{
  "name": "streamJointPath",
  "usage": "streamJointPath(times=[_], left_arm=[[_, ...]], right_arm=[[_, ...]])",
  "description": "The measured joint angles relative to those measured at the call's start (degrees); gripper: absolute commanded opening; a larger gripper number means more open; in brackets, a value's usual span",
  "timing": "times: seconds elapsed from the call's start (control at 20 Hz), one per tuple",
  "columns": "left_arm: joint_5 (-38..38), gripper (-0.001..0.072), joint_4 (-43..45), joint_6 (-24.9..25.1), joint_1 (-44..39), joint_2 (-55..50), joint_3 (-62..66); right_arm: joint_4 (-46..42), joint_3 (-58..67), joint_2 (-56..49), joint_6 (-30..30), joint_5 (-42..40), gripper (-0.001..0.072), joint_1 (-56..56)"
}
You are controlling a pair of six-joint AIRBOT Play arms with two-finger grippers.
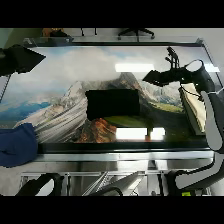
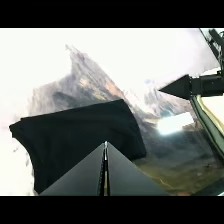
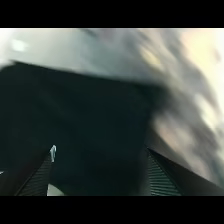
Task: Fold the shirts.
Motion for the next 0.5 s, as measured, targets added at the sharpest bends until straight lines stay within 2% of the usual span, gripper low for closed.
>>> streamJointPath(times=[0.25, 0.5], left_arm=[[0.0, 0.0015, 0.0, 0.0, 0.0, 0.2, -0.8], [-0.1, 0.0015, 0.0, 0.0, 0.0, 0.1, -1.0]], right_arm=[[0.5, -4.7, -6.0, 0.0, 3.0, 0.0639, -1.4], [8.2, -5.7, -12.3, -3.0, 2.9, 0.0638, 3.3]])
